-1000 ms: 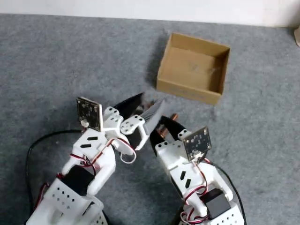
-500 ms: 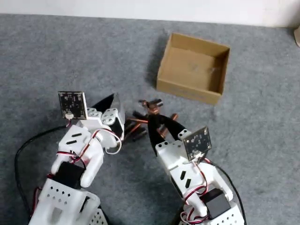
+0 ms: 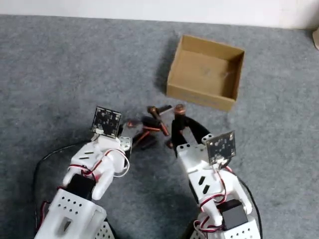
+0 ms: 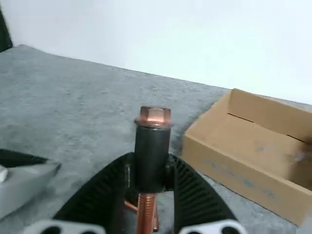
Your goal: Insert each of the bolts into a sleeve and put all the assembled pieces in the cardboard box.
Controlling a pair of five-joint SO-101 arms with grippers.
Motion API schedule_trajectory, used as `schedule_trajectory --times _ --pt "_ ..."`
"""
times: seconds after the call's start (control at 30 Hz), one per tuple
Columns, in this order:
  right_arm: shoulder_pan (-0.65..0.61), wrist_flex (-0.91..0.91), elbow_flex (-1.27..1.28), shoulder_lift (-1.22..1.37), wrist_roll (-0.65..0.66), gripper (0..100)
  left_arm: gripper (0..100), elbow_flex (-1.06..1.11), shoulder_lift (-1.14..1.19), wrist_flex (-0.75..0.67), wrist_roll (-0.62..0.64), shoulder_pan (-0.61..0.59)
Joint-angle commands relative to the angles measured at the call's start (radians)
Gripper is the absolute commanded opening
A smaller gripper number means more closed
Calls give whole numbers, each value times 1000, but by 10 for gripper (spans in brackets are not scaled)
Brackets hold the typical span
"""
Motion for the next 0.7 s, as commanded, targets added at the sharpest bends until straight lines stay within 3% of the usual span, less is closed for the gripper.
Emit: schedule_trajectory --times 0.0,0.23,0.67 --pt "48 -38 -28 81 8 5 6 -5 -7 3 -12 -18" --pt "88 -61 -226 417 8 5 6 -7 -1 -2 -12 -94" --pt "202 -139 -604 932 9 5 6 -4 1 -25 -12 -97"
